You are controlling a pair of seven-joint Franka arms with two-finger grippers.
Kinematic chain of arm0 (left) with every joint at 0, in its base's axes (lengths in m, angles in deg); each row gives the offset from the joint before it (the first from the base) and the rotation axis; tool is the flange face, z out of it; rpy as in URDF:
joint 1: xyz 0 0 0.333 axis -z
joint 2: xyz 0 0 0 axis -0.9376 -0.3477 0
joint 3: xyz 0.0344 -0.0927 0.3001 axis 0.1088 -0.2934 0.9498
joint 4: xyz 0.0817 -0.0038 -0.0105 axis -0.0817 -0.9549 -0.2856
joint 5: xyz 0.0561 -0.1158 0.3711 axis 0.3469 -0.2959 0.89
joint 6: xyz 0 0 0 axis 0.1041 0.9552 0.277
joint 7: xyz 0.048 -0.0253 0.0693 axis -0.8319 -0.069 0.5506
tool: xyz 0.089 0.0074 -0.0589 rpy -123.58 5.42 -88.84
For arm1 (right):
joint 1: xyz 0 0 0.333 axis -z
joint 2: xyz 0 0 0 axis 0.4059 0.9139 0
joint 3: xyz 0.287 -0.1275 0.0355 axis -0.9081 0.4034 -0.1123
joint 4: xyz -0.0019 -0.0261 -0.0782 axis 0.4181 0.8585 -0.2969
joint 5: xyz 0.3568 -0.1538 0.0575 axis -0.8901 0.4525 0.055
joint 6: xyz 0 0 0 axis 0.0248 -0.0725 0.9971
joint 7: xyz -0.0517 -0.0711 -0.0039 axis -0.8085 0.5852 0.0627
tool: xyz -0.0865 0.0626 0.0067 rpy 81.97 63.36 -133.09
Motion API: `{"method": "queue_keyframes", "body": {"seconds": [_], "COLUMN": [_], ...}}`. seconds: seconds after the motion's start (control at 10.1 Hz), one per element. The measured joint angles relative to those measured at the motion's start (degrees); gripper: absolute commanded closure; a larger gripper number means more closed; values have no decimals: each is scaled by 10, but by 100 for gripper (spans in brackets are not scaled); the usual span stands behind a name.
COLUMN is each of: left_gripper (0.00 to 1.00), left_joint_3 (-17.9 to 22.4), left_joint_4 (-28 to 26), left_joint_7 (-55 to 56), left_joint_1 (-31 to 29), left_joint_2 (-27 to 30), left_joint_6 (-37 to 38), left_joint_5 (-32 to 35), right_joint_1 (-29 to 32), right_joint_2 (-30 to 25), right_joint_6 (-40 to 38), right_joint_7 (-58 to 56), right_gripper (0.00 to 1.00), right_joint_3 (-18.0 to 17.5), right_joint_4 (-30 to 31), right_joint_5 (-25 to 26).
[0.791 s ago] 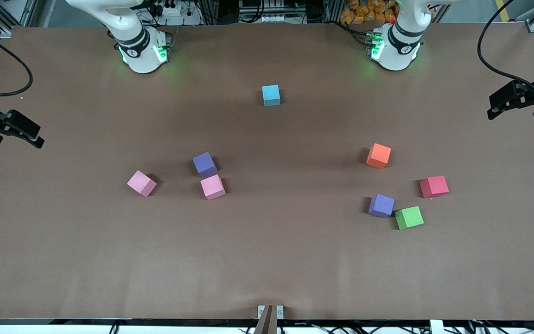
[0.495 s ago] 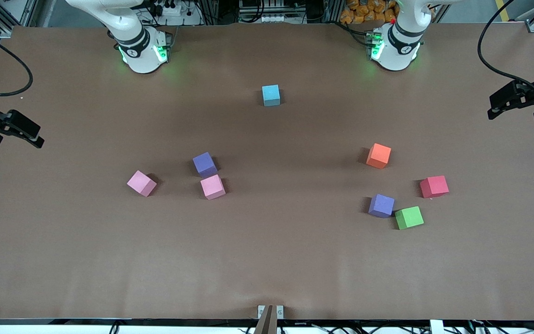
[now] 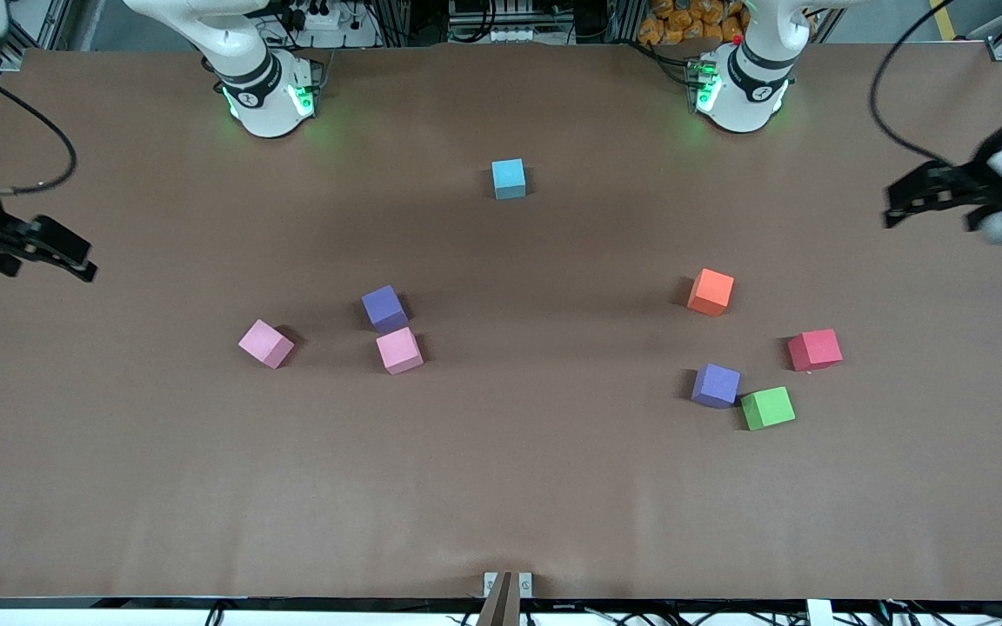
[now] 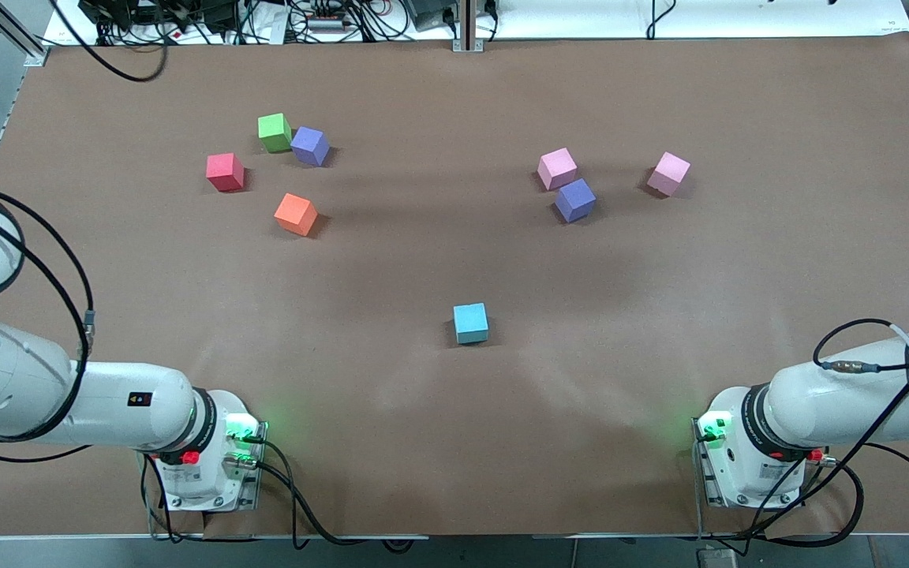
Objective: Arrange blocks into number 1
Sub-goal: 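Reach the right gripper to the purple cube while the left gripper reaches the orange cube, then grasp the purple cube with the right gripper while the left gripper grasps the orange cube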
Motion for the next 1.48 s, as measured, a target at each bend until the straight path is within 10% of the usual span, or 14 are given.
{"method": "queue_keyframes", "body": {"seconds": [0.99, 1.48], "left_gripper": [0, 0], "left_joint_3": [-105, -107], "left_joint_4": [-451, -484], "left_joint_7": [5, 3], "left_joint_1": [3, 11], "left_joint_2": [8, -45], "left_joint_6": [-419, -502], "left_joint_5": [36, 90], "right_joint_1": [-161, -231], "right_joint_2": [144, 152], "right_joint_6": [261, 337], "right_joint_7": [155, 56], "right_gripper": [0, 0], "right_joint_3": [-4, -4], "right_joint_4": [128, 222], "right_joint_5": [-2, -1]}}
